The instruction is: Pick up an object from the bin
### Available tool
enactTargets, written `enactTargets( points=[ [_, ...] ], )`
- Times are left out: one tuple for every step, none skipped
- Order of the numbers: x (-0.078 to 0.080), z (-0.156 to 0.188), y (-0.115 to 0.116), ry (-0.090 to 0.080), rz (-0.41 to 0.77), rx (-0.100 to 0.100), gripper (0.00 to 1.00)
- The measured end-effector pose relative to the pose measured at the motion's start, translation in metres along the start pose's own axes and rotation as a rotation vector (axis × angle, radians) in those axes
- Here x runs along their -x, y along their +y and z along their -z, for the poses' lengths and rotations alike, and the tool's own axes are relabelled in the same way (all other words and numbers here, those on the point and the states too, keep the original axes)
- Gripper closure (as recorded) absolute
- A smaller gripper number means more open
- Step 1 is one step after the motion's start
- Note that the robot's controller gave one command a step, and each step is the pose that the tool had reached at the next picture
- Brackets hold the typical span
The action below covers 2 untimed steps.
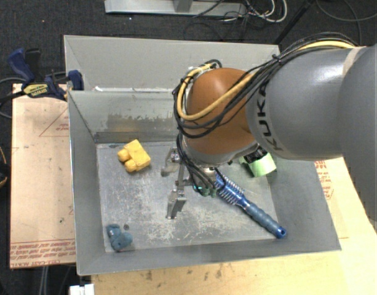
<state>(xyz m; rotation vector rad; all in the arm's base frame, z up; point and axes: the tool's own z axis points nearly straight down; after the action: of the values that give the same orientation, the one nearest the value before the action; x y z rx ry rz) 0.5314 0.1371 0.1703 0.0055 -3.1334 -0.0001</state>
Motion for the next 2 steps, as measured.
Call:
enactTargets(
  points=[
    [0.071,-0.099,0.051,-0.003,-0.002,0.003,0.00],
    [0.128,-0.066,0.070,-0.018,-0.044,0.005,0.00]
  ],
)
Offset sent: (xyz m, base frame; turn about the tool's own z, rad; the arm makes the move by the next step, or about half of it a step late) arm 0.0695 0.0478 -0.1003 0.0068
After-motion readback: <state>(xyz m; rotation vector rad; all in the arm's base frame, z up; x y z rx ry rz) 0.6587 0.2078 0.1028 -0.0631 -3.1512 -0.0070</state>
